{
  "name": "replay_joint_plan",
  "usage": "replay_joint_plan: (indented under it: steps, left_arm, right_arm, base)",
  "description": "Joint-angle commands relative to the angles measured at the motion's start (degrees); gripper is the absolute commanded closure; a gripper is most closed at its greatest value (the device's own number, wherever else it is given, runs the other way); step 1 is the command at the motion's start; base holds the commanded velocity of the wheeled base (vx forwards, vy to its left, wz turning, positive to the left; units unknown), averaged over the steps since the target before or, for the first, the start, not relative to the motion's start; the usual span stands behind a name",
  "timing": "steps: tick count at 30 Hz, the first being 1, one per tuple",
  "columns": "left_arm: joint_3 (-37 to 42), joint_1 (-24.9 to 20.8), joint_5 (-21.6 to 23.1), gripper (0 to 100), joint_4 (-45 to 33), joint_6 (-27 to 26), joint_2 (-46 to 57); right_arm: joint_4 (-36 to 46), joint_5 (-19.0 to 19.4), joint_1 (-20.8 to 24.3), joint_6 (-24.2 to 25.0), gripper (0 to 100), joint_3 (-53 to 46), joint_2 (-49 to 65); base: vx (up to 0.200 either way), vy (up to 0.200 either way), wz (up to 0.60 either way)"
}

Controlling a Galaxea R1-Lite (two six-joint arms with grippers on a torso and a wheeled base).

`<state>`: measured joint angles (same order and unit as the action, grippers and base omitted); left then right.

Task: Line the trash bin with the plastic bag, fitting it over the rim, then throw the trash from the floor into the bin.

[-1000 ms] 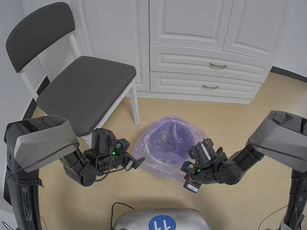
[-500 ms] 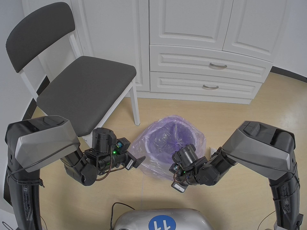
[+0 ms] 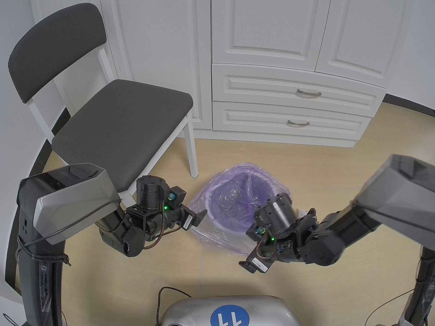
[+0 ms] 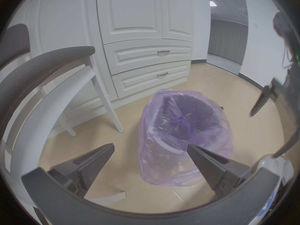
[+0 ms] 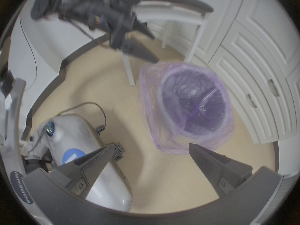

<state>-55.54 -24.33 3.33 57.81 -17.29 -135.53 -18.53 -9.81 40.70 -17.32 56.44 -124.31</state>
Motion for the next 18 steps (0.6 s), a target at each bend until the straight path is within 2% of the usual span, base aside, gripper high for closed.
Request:
replay_joint_plan:
  steps: [1, 4, 6, 7, 9, 11, 12, 14, 18]
  left_arm:
    - [-6.5, 1.4, -4.9, 0, -0.5, 1.5, -4.3]
    - [-8.7, 2.0, -5.6, 0, -2.0, 1.5, -4.1]
    - [-8.7, 2.0, -5.6, 0, -2.0, 1.5, -4.1]
    - [-8.8, 1.9, -6.1, 0, -2.6, 1.5, -3.6]
    - [-8.9, 1.7, -6.4, 0, -0.6, 1.6, -4.3]
    - [-8.9, 1.6, -6.5, 0, 0.5, 1.7, -4.5]
    - [-9.5, 1.6, -6.6, 0, 1.8, 2.3, -5.1]
    - [-10.8, 1.1, -6.6, 0, 1.5, 3.8, -5.3]
    - [-14.5, 0.4, -6.7, 0, -1.8, 6.1, -6.0]
  right_arm:
    - [-0.3, -1.8, -2.6, 4.7, 0, -6.2, 14.4]
    - [-0.5, -4.9, -7.1, 5.7, 0, -5.1, 14.0]
    - [-0.5, -4.9, -7.1, 5.7, 0, -5.1, 14.0]
    - [-1.4, -4.8, -11.3, 6.0, 0, -3.6, 12.2]
    - [-4.4, -3.5, -15.2, 7.7, 0, -1.7, 8.0]
    - [-5.9, -2.0, -16.5, 9.3, 0, -1.0, 5.8]
    - [-9.2, 1.6, -18.5, 12.5, 0, 0.2, 1.8]
    - [-12.8, 3.7, -20.1, 14.6, 0, 1.7, -1.8]
    - [-17.7, 4.3, -22.2, 16.2, 0, 7.8, -10.2]
  base:
    - [0.0, 0.0, 0.0]
    - [0.0, 0.0, 0.0]
    - [0.0, 0.0, 0.0]
    - [0.0, 0.0, 0.0]
    - [0.0, 0.0, 0.0]
    - [0.0, 0.0, 0.0]
    - [0.0, 0.0, 0.0]
    - [0.0, 0.0, 0.0]
    - [0.0, 0.0, 0.0]
